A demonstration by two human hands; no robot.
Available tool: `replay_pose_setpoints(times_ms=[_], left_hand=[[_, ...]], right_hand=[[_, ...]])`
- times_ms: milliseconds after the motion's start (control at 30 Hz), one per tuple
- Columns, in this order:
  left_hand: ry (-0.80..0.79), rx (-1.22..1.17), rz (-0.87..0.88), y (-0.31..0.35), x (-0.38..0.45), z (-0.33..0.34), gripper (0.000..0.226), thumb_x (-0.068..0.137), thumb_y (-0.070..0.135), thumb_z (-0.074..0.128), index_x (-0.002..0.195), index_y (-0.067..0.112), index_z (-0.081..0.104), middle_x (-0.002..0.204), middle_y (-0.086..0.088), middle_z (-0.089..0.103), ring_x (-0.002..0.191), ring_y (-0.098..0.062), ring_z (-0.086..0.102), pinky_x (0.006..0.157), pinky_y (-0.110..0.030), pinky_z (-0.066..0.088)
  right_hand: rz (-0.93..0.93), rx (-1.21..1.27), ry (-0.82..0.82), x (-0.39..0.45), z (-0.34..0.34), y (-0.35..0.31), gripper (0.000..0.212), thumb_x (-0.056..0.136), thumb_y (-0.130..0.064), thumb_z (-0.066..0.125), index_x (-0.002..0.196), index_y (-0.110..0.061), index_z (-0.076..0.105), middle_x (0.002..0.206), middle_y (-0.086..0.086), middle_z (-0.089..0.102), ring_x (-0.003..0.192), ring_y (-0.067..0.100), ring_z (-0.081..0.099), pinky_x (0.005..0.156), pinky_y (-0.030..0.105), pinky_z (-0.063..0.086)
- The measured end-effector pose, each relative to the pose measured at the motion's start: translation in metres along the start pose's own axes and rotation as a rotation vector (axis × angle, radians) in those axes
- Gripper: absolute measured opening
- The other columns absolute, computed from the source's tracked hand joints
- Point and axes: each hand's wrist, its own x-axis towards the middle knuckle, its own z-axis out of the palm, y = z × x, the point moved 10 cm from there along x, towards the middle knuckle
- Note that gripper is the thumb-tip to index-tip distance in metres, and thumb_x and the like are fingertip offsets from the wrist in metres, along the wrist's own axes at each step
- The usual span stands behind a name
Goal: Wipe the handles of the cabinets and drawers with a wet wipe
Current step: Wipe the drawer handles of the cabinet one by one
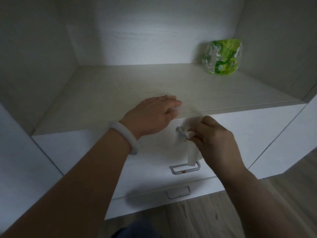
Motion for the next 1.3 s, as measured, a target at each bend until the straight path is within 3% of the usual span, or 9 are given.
replay_pose_setpoints(times_ms=[133,233,467,600,767,900,1067,1167,1300], left_hand=[[-0.008,0.007,0.008,-0.002,-0.001,0.001,0.045,0.102,0.040,0.034,0.146,0.035,0.034,0.157,0.011,0.024,0.145,-0.008,0.018,0.119,-0.034,0.014],[-0.016,0.004,0.011,-0.001,-0.001,0.001,0.046,0.102,0.039,0.035,0.147,0.033,0.033,0.157,0.011,0.024,0.146,-0.008,0.018,0.119,-0.034,0.014],[-0.014,0.018,0.007,0.002,-0.003,-0.002,0.046,0.102,0.040,0.032,0.148,0.033,0.032,0.158,0.010,0.022,0.146,-0.008,0.017,0.119,-0.029,0.011],[-0.030,0.007,0.002,-0.001,-0.004,-0.002,0.046,0.102,0.039,0.032,0.148,0.034,0.031,0.159,0.011,0.021,0.146,-0.006,0.015,0.118,-0.028,0.010],[-0.015,-0.012,0.009,0.002,-0.004,-0.003,0.046,0.102,0.037,0.034,0.148,0.032,0.033,0.158,0.010,0.022,0.146,-0.008,0.017,0.118,-0.029,0.011],[-0.018,0.003,0.017,0.001,-0.003,-0.002,0.046,0.102,0.038,0.033,0.148,0.032,0.032,0.159,0.009,0.022,0.146,-0.008,0.017,0.119,-0.031,0.012],[-0.019,-0.011,0.024,0.000,-0.003,-0.002,0.046,0.102,0.038,0.033,0.148,0.032,0.032,0.158,0.011,0.022,0.146,-0.007,0.015,0.119,-0.029,0.011],[-0.014,-0.016,0.016,0.000,-0.002,-0.003,0.045,0.102,0.037,0.035,0.147,0.032,0.034,0.158,0.011,0.023,0.145,-0.006,0.017,0.117,-0.027,0.011],[-0.010,-0.024,0.012,0.001,-0.002,-0.003,0.044,0.102,0.037,0.036,0.146,0.034,0.035,0.157,0.013,0.024,0.145,-0.005,0.016,0.117,-0.027,0.010]], right_hand=[[-0.032,0.031,-0.104,0.000,0.006,-0.003,0.015,0.085,-0.027,0.061,0.083,-0.016,0.071,0.083,-0.002,0.062,0.069,0.021,0.061,0.067,0.034,0.052],[0.031,0.125,-0.108,-0.006,-0.011,0.023,0.016,0.084,-0.011,0.071,0.099,-0.017,0.075,0.093,-0.001,0.067,0.080,0.016,0.065,0.071,0.032,0.054],[0.025,-0.032,-0.081,0.008,0.015,-0.024,0.021,0.074,-0.015,0.081,0.064,-0.008,0.064,0.074,0.005,0.060,0.054,0.022,0.058,0.060,0.025,0.038],[0.106,-0.029,-0.010,0.003,0.000,-0.006,0.020,0.076,-0.031,0.079,0.070,-0.017,0.067,0.075,0.000,0.062,0.058,0.025,0.058,0.053,0.026,0.041],[0.011,-0.249,0.115,0.004,-0.008,-0.025,0.020,0.076,-0.034,0.076,0.073,-0.016,0.070,0.078,0.004,0.069,0.083,0.031,0.053,0.073,0.037,0.030],[0.050,-0.214,0.101,0.011,0.017,-0.031,0.021,0.086,-0.029,0.062,0.072,-0.013,0.058,0.067,0.005,0.061,0.067,0.029,0.056,0.069,0.037,0.038],[-0.036,-0.084,-0.012,-0.005,0.007,-0.005,0.028,0.086,-0.040,0.058,0.098,-0.017,0.068,0.095,0.000,0.073,0.084,0.021,0.063,0.080,0.034,0.040],[0.019,0.002,0.052,-0.009,-0.017,0.023,0.019,0.077,-0.024,0.078,0.091,-0.013,0.071,0.097,0.001,0.072,0.095,0.023,0.055,0.083,0.036,0.038],[-0.030,-0.055,0.087,-0.004,-0.018,0.011,0.018,0.077,-0.031,0.075,0.090,-0.018,0.072,0.097,-0.006,0.070,0.095,0.025,0.051,0.083,0.034,0.032]])
